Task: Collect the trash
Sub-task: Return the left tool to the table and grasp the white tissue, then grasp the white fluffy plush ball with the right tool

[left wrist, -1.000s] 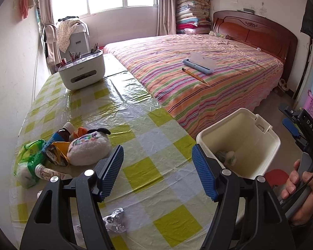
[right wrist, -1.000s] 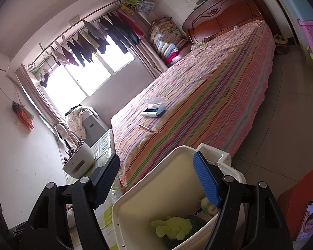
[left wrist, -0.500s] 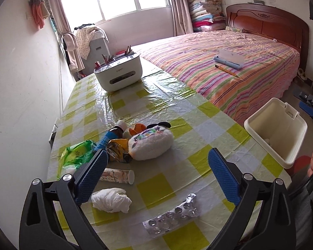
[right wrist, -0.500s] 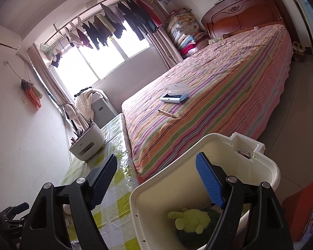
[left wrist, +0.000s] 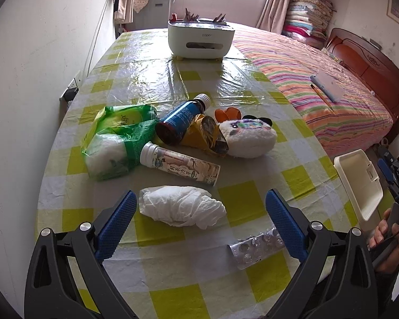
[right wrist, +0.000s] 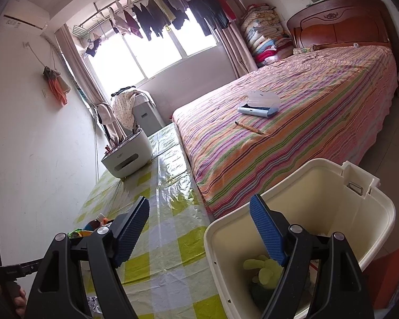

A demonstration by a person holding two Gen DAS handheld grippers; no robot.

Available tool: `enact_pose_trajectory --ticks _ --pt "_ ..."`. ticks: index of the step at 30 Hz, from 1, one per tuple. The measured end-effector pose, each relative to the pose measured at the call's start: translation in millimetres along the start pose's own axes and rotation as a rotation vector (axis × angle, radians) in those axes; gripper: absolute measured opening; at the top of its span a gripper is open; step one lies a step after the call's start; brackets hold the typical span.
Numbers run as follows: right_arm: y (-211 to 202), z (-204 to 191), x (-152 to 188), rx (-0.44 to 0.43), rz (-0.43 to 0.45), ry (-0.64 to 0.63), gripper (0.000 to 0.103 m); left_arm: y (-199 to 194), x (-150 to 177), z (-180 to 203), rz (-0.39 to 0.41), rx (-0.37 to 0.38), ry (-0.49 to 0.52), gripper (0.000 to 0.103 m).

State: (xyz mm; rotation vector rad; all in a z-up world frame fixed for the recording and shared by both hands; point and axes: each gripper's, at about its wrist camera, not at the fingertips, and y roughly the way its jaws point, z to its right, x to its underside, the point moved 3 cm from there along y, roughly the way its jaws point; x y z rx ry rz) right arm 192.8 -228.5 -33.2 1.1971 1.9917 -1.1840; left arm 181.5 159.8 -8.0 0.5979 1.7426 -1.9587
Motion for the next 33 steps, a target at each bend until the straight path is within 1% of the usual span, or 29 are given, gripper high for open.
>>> enact_pose_trajectory --ticks 2,5,8,12,16,18,19,20,22,23,25,26,27,29,33 --pt "2.4 -7.3 3.2 -0.006 -0.008 -0.017 0.076 8.7 3.4 -5.1 -0.043 0.023 -0.039 0.096" --pt "4.9 -17.0 7.3 -0.011 -0.013 -0.045 0.076 22.1 5.7 -13.1 -0.106 0.070 -0.130 0.096" --pt "7.9 -24.4 11.2 -0.017 -0.022 -0.065 0.076 31.9 3.8 -19.9 -0.130 0.063 -0.218 0.096" --pt "9.8 -30.1 15.4 -0.023 -0.038 -0.077 0.076 43.1 1.1 -20.6 -0.152 0.027 -0.244 0.096" --pt "10.7 -31.7 16.3 -0.030 -0.048 -0.086 0.076 54.0 0.7 -19.2 -0.178 -0.002 -0.236 0.094" --pt "13.7 -34.3 18.8 -0.046 -0.071 -0.093 0.076 56.9 2.3 -19.1 -0.184 -0.019 -0.228 0.092" --pt "14.9 -36.9 20.8 -0.062 -0.084 -0.098 0.076 58.6 3.1 -19.1 -0.189 -0.023 -0.222 0.086" --pt "16.4 -41.5 23.4 -0.087 -0.102 -0.111 0.076 60.2 4.0 -19.3 -0.194 -0.024 -0.219 0.076" --pt "19.4 -53.7 30.7 -0.136 -0.142 -0.158 0.076 64.3 6.5 -20.5 -0.214 -0.022 -0.215 0.066" --pt "21.2 -59.2 35.1 -0.162 -0.161 -0.177 0.076 66.0 8.2 -21.3 -0.222 -0.024 -0.213 0.063" --pt "26.8 -70.4 45.2 -0.233 -0.225 -0.202 0.076 66.7 10.2 -21.9 -0.223 -0.034 -0.199 0.060" --pt "29.3 -74.6 49.9 -0.257 -0.251 -0.208 0.076 66.3 10.8 -21.5 -0.220 -0.036 -0.189 0.055" --pt "30.9 -78.2 53.9 -0.266 -0.266 -0.216 0.076 65.7 11.2 -21.0 -0.217 -0.034 -0.180 0.053" --pt "32.5 -85.1 60.2 -0.267 -0.282 -0.242 0.076 64.7 12.3 -20.0 -0.216 -0.028 -0.165 0.045" --pt "41.5 -96.9 62.7 -0.281 -0.303 -0.241 0.076 61.1 12.5 -18.5 -0.200 -0.031 -0.147 0.035"
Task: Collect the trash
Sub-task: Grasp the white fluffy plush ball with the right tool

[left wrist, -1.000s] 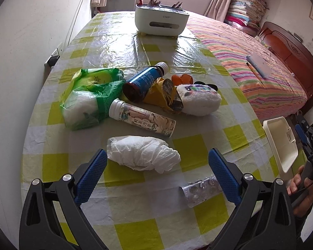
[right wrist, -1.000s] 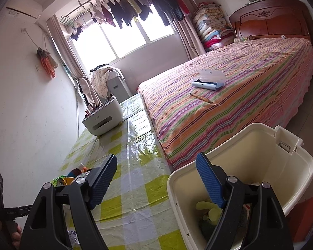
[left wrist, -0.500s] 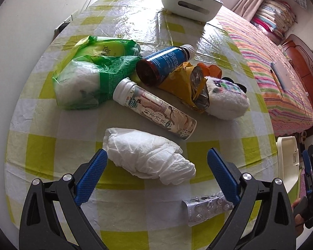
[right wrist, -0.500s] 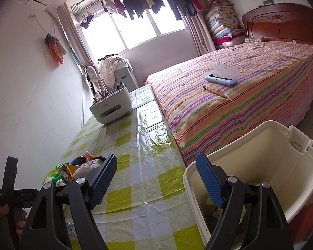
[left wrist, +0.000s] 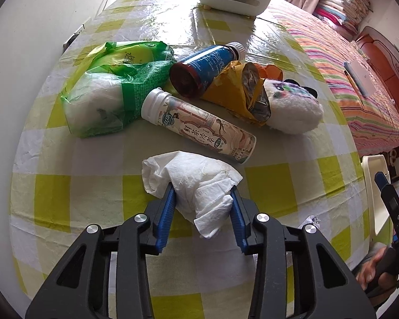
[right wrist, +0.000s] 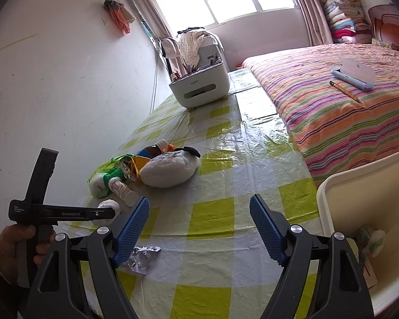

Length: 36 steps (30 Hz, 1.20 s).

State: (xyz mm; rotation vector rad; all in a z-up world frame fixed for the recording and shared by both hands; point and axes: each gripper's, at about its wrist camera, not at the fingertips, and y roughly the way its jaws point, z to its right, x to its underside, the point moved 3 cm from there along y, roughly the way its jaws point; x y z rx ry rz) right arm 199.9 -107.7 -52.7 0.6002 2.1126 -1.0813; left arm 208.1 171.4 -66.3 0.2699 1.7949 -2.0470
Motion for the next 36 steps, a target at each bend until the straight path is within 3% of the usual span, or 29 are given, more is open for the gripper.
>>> enact_pose_trajectory --ticks 10,17,20,25,29,32,36 --pt "62.0 -47.7 -15.7 0.001 -0.123 -0.188 0.076 -16.1 -1.6 3.5 0.035 0.039 -0.011 0.033" --pt "99.2 -95.2 -23.4 0.033 -0.197 -0.623 0.076 -24.7 -1.7 -3.3 0.048 0.046 -0.036 0.034" --pt "118.6 -101.4 -21.1 0.041 -0.262 -0.750 0.076 -30.4 -2.0 -2.9 0.064 0.061 -0.034 0.034" --pt "147.3 -100.4 -22.7 0.087 -0.327 -0.833 0.076 -35.6 -3.0 -2.8 0.071 0.087 -0.045 0.035" --pt "163.3 -97.2 -27.3 0.084 -0.362 -0.810 0.075 -38.1 -2.0 -1.3 0.072 0.095 -0.046 0.035" --pt "173.0 -95.0 -20.0 0.121 -0.392 -0.818 0.067 -40.2 -1.3 0.3 0.074 0.100 -0.047 0.037" --pt "164.0 -92.8 -15.1 0.121 -0.352 -0.820 0.055 -42.2 -0.3 2.6 0.076 0.102 -0.047 0.037"
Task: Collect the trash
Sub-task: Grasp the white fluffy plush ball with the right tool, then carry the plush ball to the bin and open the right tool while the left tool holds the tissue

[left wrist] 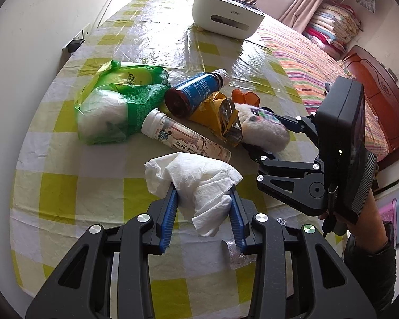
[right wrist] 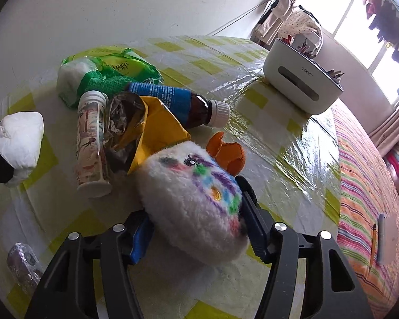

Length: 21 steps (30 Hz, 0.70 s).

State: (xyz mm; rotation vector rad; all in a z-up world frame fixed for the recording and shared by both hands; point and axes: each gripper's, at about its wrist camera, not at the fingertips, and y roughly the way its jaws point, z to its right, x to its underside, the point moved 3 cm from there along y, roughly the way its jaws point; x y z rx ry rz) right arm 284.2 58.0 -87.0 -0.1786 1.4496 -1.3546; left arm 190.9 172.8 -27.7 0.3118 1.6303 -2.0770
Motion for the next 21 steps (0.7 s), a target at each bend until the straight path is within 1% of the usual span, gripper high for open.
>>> enact_pose_trajectory --ticks 3,6,11,16,21 --pt "-14.0 7.3 9.1 -0.069 0.042 0.094 0.051 -2.5 0.4 3.5 0.012 -0.004 0.008 0.037" --pt "-31.3 11.0 20.5 -0.130 0.068 0.177 0.051 -5.2 -0.1 7.9 0.025 -0.004 0.015 0.037" --pt "-61.4 21.0 36.9 -0.215 0.141 0.344 0.051 -12.2 -2.1 17.1 0.058 0.018 0.025 0.037" --pt "-84.7 31.4 60.3 -0.243 0.195 0.492 0.051 -20.5 -4.0 28.2 0.108 0.057 0.032 0.034" --pt "-100.6 48.6 84.4 -0.242 0.238 0.634 0.051 -23.4 -6.0 40.8 0.120 0.135 0.032 0.034"
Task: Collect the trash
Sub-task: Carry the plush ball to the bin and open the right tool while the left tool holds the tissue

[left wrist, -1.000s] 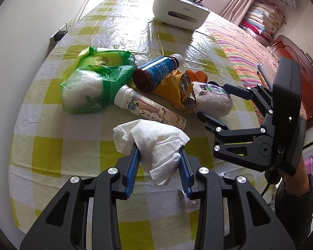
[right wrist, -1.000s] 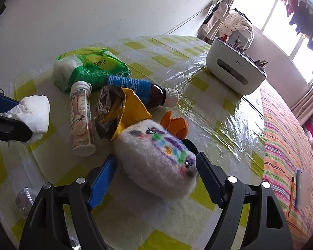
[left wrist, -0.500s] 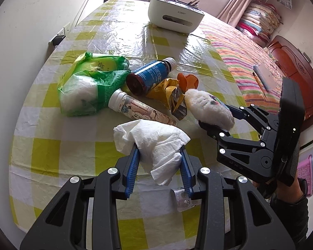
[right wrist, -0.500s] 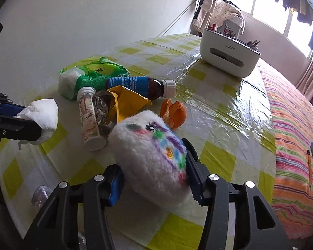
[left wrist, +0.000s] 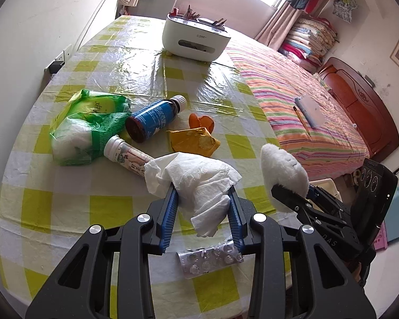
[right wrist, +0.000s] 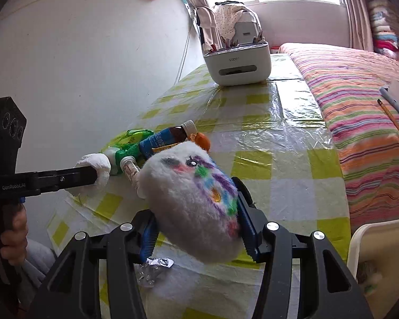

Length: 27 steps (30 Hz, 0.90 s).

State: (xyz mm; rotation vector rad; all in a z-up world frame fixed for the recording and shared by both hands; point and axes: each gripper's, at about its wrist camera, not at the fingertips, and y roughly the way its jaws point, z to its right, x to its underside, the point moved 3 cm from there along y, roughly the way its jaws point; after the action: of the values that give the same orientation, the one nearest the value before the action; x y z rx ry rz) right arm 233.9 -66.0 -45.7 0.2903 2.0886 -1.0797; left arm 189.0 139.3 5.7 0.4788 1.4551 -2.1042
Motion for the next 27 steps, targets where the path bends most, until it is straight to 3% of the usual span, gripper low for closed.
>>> enact_pose_trajectory --ticks 10,27 --pt "-39.0 49.5 12.3 0.038 0.086 0.176 0.051 3.0 2.0 31.4 0.015 0.080 0.040 0.033" --pt "-103.5 118.9 41.6 0.137 0.233 0.356 0.051 10.9 19.0 69.2 0.032 0.054 0.170 0.033"
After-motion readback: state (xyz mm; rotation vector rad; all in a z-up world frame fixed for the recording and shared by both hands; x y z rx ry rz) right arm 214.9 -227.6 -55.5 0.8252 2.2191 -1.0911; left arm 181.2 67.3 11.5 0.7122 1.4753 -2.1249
